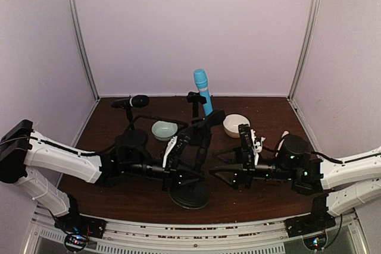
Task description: Attach the microphones to the stand
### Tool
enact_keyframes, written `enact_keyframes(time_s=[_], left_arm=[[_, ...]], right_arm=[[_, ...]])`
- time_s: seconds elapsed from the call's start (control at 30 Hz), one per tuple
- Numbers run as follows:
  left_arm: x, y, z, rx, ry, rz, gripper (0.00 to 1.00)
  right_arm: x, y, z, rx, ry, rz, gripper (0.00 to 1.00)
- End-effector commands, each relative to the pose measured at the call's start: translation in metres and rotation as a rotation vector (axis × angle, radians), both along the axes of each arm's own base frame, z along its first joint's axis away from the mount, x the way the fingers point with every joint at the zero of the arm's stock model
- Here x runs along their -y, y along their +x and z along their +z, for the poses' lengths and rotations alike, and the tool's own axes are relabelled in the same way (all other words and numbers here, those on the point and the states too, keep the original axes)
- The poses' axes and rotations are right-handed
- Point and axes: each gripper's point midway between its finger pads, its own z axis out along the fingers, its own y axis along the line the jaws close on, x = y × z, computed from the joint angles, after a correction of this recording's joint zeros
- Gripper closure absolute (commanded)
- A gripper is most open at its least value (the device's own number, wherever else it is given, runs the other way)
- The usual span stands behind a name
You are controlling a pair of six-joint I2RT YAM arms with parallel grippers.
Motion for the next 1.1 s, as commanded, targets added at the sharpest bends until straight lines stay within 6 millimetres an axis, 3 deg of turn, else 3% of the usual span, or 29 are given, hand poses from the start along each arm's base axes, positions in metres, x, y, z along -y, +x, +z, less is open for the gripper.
enact_keyframes(time_s=[0.0, 0.3, 0.6, 0.73, 0.87, 0.97, 1.07], left_arm=[[0.008, -0.007, 0.043, 0.070, -0.128, -0.044, 1.00], [0.010, -0.011, 0.037, 0.069, -0.102, -0.050, 1.00], [0.010, 0.001, 0.035, 0.074, -0.080, 0.025, 1.00], [0.003, 0.037, 0.022, 0.105, 0.001, 0.240, 1.00], [-0.015, 0.075, 0.012, 0.160, 0.104, 0.516, 1.00], [-0.019, 0.087, 0.012, 0.243, 0.177, 0.640, 1.00], [-0.022, 0.086, 0.013, 0.282, 0.189, 0.680, 1.00]], right_arm=[[-0.010, -0.008, 0.041, 0.020, 0.139, 0.089, 0.34], [-0.018, -0.006, 0.047, 0.000, 0.170, 0.122, 0.38], [-0.025, 0.010, 0.037, -0.043, 0.128, 0.049, 0.81], [-0.024, 0.030, 0.026, -0.085, 0.067, -0.115, 0.99], [-0.023, 0.049, 0.017, -0.125, -0.037, -0.424, 1.00], [-0.019, 0.059, -0.004, -0.180, -0.158, -0.660, 1.00], [-0.013, 0.063, -0.004, -0.179, -0.148, -0.733, 1.00]])
